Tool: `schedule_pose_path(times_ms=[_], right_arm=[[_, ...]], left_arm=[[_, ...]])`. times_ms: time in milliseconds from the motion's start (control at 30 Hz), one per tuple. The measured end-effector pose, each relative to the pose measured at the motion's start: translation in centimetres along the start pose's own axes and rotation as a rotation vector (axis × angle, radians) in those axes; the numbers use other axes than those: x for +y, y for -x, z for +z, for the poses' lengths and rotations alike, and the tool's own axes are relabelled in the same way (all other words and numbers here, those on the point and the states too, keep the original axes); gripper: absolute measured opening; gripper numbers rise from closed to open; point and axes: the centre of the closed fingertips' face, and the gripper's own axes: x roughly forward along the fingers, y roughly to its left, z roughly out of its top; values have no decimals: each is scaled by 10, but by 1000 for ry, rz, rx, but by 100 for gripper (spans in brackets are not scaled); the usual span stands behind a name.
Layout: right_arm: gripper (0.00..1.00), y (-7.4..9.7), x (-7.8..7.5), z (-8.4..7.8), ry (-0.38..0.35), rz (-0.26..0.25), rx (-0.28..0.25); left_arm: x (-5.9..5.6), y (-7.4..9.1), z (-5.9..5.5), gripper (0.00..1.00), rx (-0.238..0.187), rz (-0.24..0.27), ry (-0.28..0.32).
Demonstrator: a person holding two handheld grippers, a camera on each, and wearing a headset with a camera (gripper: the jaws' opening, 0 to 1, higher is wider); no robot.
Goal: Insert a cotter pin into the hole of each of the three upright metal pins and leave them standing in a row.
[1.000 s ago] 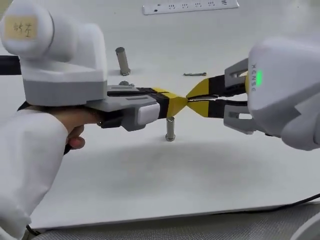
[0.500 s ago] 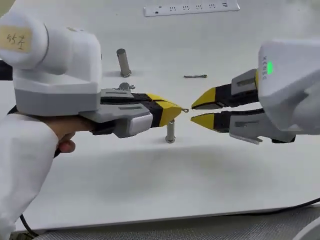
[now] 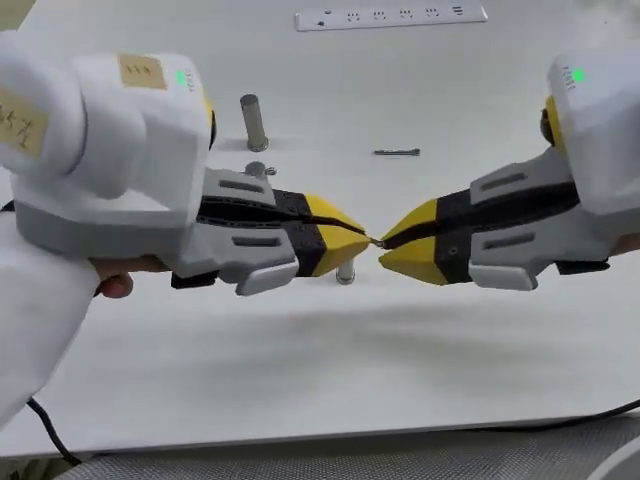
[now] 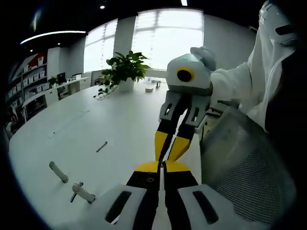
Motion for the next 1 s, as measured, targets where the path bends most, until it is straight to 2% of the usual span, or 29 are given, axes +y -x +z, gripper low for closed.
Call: schedule_pose_path(times_ms=[100,300,400,600,700,767,833,1000], right_arm=[[0,-2,2,-3,13,4,17],[0,-3,11,-3,12,16,25],[0,-3,13,1,-1,25,5],[0,-3,12,1,6,34,12],[0,-1,13,0,14,41,11],[0,0,12,0,22,43,12],[0,2,14,0,34,59,19],[0,5,15,-3,73,87,40]], left_arm=[[-9,-4,4,0,-5,-10,-4],[-9,-2,0,0,8,-20,-32],[-12,-2,-2,0,14,-39,-46],[-16,-3,-1,0,18,-45,-60],[-19,-4,-2,0,28,-50,-89],[-25,-11,1,0,40,-49,-106],[-27,-12,-2,0,58,-61,-116],[-40,-27,7,0,66,-77,-125]])
